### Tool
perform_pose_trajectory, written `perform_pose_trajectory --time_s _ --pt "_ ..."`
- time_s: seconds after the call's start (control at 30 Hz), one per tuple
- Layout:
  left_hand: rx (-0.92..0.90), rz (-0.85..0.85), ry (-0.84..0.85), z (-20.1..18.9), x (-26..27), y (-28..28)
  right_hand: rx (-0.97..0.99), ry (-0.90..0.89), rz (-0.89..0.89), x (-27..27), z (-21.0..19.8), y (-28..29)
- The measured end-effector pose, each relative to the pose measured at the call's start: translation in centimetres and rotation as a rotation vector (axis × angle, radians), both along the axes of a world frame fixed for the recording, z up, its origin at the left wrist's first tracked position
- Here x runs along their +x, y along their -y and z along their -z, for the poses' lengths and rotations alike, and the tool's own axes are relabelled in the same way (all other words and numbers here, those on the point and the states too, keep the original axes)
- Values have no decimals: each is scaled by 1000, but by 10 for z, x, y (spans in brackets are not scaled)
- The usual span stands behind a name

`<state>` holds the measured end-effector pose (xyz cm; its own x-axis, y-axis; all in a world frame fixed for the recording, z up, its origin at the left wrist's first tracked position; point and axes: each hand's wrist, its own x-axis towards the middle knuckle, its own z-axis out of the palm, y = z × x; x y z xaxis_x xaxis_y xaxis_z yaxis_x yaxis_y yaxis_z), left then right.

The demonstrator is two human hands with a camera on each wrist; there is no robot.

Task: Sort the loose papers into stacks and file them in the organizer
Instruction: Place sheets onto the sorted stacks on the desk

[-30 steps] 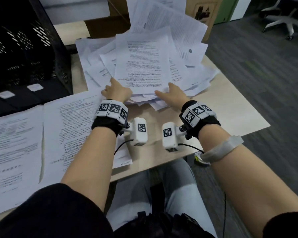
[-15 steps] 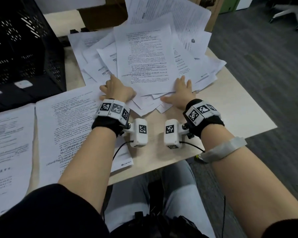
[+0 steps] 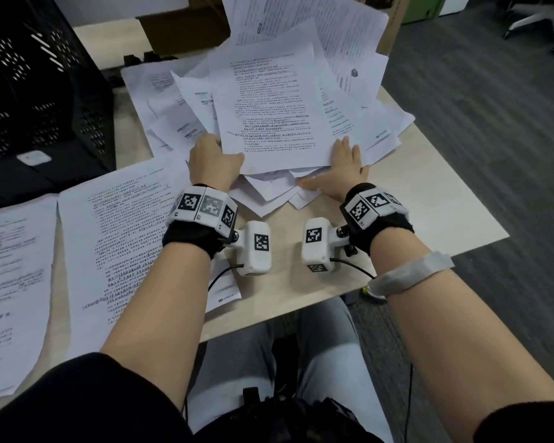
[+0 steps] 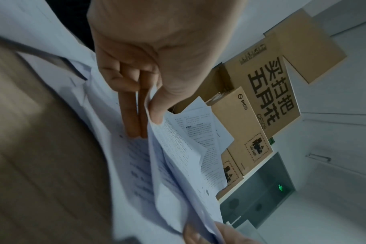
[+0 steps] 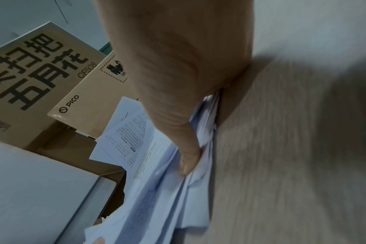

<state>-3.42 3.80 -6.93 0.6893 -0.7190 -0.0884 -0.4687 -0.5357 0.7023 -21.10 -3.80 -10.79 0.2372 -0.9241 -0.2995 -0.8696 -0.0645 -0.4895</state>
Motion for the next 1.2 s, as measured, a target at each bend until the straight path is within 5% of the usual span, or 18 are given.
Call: perform_pose_trajectory --time_s 0.23,0.57,0.7,0.9,1.07,1.2 --pt "-154 -96 9 -15 0 -21 -75 -26 70 -3 4 -3" --pt "-506 -214 -288 -27 16 -93 -134 -16 65 9 -5 -43" --pt "-562 -228 -366 -37 16 -127 -237 206 88 9 -22 -66" --pt "-545 -251 -366 -38 21 -173 -190 853 178 31 -46 -110" --pt "-462 -284 -338 -25 29 -208 32 943 91 47 -55 -151" --pt "-361 -251 -302 -19 39 -235 22 922 -33 56 -52 -174"
